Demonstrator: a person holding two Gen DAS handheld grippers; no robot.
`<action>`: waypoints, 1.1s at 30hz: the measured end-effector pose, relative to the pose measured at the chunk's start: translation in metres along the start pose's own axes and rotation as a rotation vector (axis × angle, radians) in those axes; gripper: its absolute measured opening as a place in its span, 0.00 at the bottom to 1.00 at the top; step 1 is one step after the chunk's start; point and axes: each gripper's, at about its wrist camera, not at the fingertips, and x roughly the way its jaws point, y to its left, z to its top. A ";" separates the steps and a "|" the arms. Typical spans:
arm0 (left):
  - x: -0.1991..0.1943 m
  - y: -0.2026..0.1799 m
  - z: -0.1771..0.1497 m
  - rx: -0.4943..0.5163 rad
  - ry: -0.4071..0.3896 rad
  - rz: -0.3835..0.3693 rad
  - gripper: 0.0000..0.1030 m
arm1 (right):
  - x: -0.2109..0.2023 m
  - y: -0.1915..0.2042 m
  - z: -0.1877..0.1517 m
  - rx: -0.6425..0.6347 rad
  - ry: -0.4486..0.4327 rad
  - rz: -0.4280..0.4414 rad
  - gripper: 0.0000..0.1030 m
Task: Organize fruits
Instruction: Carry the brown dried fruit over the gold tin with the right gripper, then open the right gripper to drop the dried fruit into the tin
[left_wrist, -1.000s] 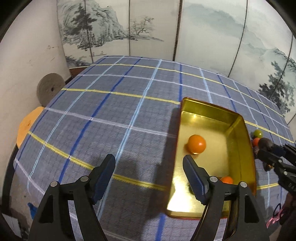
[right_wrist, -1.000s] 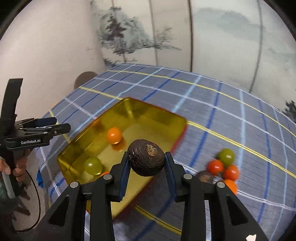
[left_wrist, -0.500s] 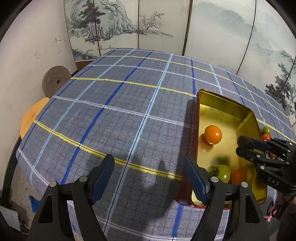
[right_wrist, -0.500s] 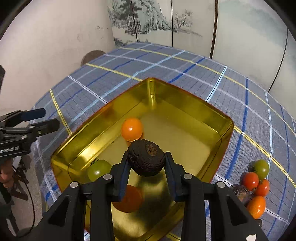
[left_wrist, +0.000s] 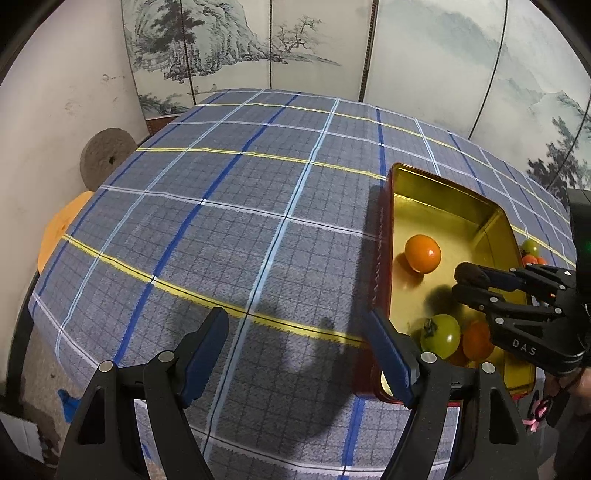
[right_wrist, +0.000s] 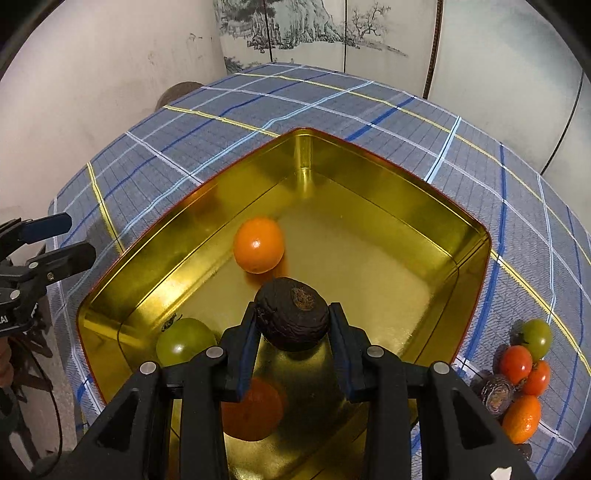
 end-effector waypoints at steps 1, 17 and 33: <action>0.000 -0.001 0.000 0.004 0.001 -0.001 0.75 | 0.001 0.000 0.000 0.002 0.003 -0.001 0.32; 0.002 -0.002 0.000 0.015 0.007 0.005 0.75 | 0.002 0.005 0.000 -0.008 0.011 0.005 0.34; -0.012 -0.037 0.004 0.069 -0.023 -0.043 0.75 | -0.047 -0.008 -0.008 0.041 -0.091 0.020 0.38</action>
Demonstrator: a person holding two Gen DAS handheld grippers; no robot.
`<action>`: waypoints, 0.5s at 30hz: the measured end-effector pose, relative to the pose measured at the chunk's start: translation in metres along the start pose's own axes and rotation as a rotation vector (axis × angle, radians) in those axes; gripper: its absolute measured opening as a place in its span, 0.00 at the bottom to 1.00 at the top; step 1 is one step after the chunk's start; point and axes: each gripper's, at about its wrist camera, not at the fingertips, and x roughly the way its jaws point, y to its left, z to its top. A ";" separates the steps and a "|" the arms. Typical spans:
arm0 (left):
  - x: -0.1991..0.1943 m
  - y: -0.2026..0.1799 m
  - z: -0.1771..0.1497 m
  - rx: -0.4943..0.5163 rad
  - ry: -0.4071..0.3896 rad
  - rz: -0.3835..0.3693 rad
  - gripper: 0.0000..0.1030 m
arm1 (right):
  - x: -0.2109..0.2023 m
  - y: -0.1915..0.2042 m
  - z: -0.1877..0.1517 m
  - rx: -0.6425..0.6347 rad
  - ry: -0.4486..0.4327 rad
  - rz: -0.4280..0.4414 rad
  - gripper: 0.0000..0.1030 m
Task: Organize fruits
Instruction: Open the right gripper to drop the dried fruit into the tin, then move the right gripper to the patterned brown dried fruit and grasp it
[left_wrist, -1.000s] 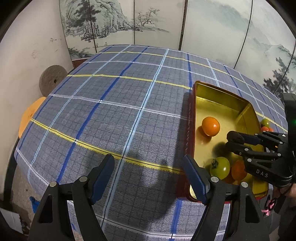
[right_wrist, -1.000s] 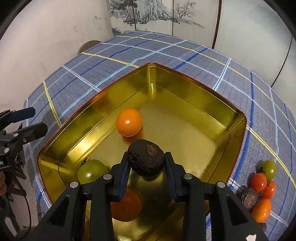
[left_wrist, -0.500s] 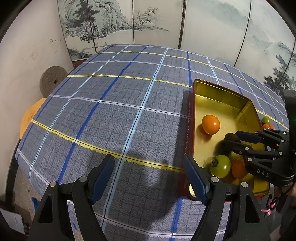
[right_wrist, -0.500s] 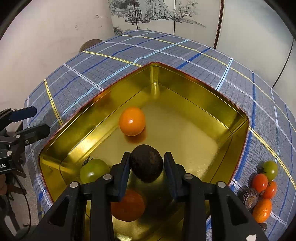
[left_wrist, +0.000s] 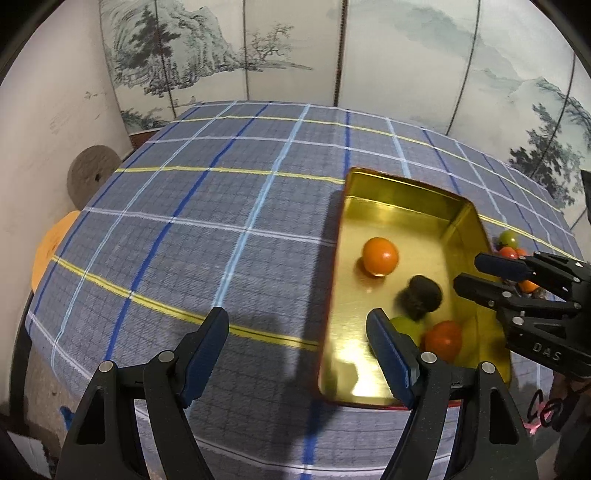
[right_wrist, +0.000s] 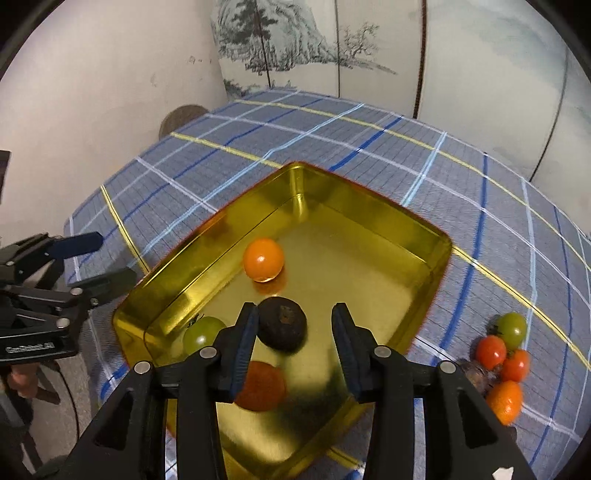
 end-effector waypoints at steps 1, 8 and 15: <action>-0.001 -0.004 0.001 0.005 -0.002 -0.006 0.75 | -0.006 -0.003 -0.002 0.011 -0.010 -0.002 0.38; -0.003 -0.039 0.003 0.056 -0.005 -0.057 0.75 | -0.047 -0.042 -0.031 0.082 -0.063 -0.085 0.42; -0.001 -0.075 0.002 0.115 0.002 -0.110 0.75 | -0.076 -0.100 -0.077 0.191 -0.050 -0.204 0.43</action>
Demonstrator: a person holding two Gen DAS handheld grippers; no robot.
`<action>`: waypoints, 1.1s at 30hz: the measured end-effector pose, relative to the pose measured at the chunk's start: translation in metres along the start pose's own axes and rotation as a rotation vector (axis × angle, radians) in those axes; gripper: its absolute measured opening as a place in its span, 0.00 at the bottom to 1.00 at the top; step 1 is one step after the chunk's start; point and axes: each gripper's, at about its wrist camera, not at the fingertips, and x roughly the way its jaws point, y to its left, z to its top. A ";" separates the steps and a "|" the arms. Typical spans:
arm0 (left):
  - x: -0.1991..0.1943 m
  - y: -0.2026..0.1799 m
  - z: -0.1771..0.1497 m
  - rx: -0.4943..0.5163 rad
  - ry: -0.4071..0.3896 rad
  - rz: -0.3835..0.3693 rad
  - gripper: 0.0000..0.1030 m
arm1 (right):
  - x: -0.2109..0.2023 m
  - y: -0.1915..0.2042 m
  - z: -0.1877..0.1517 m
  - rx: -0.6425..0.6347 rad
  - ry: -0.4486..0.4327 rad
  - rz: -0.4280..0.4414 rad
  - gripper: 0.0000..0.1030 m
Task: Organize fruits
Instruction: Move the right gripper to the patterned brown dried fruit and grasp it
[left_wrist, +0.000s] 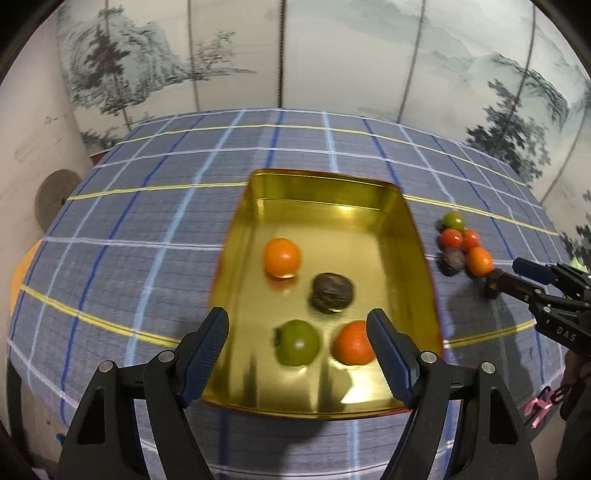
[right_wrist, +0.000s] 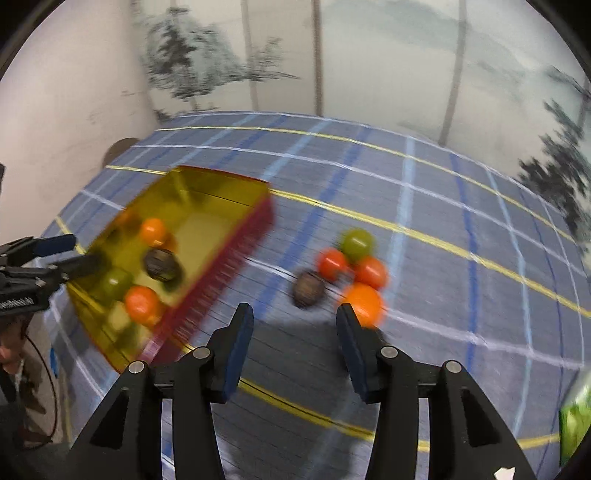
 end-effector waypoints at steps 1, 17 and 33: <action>0.001 -0.004 0.000 0.006 0.001 -0.004 0.75 | 0.000 -0.009 -0.005 0.017 0.008 -0.013 0.43; 0.011 -0.057 0.008 0.077 0.018 -0.071 0.75 | 0.031 -0.042 -0.032 0.136 0.038 -0.048 0.47; 0.016 -0.081 0.012 0.102 0.022 -0.096 0.75 | 0.042 -0.041 -0.039 0.144 0.044 -0.063 0.35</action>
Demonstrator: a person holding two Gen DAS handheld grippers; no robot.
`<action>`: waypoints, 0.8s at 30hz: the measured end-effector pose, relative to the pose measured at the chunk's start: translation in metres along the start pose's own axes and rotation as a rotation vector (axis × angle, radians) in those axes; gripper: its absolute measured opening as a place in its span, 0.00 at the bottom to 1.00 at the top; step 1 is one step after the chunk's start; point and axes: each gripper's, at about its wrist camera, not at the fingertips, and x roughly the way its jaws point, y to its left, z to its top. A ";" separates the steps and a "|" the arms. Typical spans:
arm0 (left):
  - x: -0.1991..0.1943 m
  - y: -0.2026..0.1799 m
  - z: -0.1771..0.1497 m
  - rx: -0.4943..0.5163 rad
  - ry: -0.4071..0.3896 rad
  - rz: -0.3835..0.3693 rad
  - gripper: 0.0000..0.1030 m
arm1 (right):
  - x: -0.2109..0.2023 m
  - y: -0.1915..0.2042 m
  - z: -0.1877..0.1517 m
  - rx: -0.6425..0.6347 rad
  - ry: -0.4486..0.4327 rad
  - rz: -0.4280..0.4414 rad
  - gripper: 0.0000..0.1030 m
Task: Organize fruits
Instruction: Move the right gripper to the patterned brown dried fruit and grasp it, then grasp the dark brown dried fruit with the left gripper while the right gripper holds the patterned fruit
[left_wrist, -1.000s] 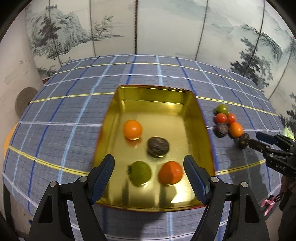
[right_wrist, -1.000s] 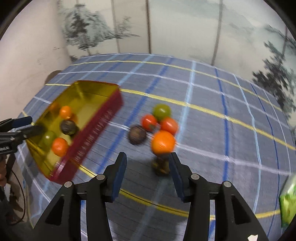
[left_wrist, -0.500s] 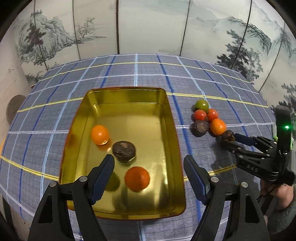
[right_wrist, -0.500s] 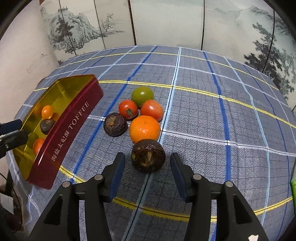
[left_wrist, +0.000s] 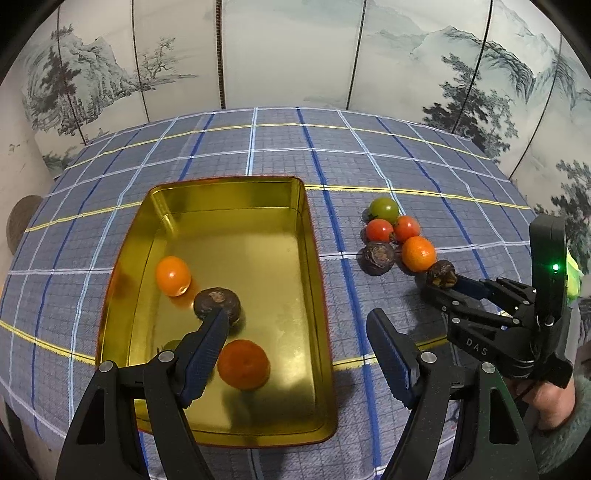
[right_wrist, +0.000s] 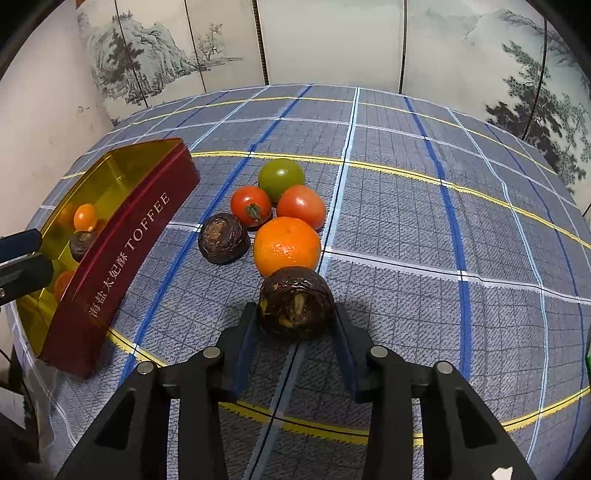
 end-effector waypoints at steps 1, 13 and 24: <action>0.000 -0.001 0.000 0.002 0.000 -0.002 0.75 | -0.001 -0.001 0.000 0.004 -0.002 -0.003 0.35; 0.008 -0.026 0.008 0.036 -0.005 -0.031 0.75 | -0.008 -0.054 0.000 0.082 -0.013 -0.090 0.35; 0.017 -0.051 0.017 0.065 -0.008 -0.075 0.74 | -0.005 -0.093 0.002 0.137 -0.040 -0.129 0.35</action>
